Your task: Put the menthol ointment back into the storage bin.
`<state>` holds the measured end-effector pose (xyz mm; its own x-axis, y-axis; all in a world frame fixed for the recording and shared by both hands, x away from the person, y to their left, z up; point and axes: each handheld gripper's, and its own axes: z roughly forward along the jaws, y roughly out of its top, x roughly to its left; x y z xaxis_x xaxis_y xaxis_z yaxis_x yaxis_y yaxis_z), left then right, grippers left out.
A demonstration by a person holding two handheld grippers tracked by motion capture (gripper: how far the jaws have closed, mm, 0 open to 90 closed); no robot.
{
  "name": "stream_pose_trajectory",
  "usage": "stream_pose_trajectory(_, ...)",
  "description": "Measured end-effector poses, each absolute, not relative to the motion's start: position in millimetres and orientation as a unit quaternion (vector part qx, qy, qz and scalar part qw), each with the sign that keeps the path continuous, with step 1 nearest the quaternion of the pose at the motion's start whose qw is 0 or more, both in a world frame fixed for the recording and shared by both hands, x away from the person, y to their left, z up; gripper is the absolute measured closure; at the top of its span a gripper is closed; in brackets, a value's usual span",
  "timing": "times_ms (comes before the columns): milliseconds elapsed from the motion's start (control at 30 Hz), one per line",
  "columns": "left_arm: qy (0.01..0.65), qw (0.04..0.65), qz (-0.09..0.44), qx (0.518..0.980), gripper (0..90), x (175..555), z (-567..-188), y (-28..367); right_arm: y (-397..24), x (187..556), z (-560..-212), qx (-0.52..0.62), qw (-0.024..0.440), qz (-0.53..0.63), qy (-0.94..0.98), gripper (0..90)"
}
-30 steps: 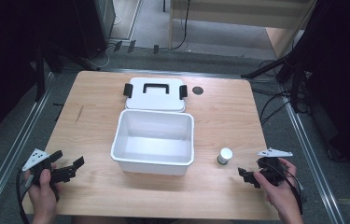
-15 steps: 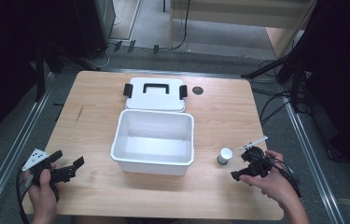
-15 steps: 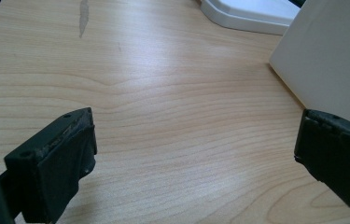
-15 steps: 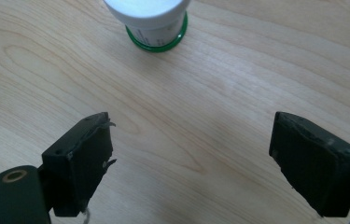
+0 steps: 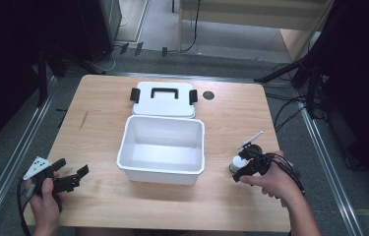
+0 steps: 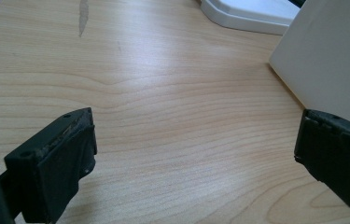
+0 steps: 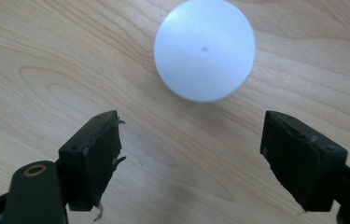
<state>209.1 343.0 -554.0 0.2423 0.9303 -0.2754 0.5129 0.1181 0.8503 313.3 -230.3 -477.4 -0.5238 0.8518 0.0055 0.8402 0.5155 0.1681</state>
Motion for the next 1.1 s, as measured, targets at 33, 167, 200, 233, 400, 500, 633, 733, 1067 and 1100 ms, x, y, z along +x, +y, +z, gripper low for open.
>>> stream_pose_trajectory(33, 0.575, 0.477, 0.219, 0.627, 0.0, 209.1, -554.0, 343.0, -230.3, 313.3, -477.4, 0.486, 0.039, 0.075, 0.87, 21.2)
stream_pose_trajectory(167, 0.575, 0.479, 0.219, 0.627, 0.0, 209.0, -554.1, 343.1, -223.8, 322.3, -479.9, 0.491, 0.038, 0.067, 0.868, 22.8)
stream_pose_trajectory(200, 0.575, 0.479, 0.219, 0.627, 0.0, 209.0, -554.1, 343.1, -223.8, 322.3, -479.9, 0.491, 0.038, 0.067, 0.868, 22.8)
stream_pose_trajectory(233, 0.575, 0.478, 0.219, 0.627, 0.0, 209.0, -554.0, 343.3, -222.7, 323.8, -480.3, 0.495, 0.038, 0.067, 0.866, 23.1)
stream_pose_trajectory(400, 0.575, 0.479, 0.218, 0.627, 0.0, 209.3, -554.1, 343.2, -217.2, 330.5, -483.8, 0.496, 0.039, 0.071, 0.865, 26.8)
stream_pose_trajectory(500, 0.574, 0.478, 0.218, 0.628, 0.0, 209.2, -554.0, 343.3, -215.6, 334.0, -485.3, 0.502, 0.037, 0.071, 0.861, 31.2)
stream_pose_trajectory(633, 0.574, 0.478, 0.218, 0.627, 0.0, 209.2, -554.0, 343.4, -213.8, 337.4, -489.7, 0.499, 0.031, 0.06, 0.864, 39.8)
stream_pose_trajectory(733, 0.575, 0.478, 0.218, 0.627, 0.0, 209.3, -554.1, 343.4, -214.2, 339.5, -490.2, 0.501, 0.031, 0.059, 0.863, 50.2)
stream_pose_trajectory(1067, 0.574, 0.478, 0.218, 0.628, 0.0, 209.2, -554.0, 343.3, -213.7, 339.1, -481.7, 0.484, 0.027, 0.064, 0.872, 52.0)
stream_pose_trajectory(1100, 0.575, 0.478, 0.218, 0.627, 0.0, 209.2, -554.0, 343.0, -212.6, 338.7, -479.3, 0.485, 0.024, 0.065, 0.872, 52.0)
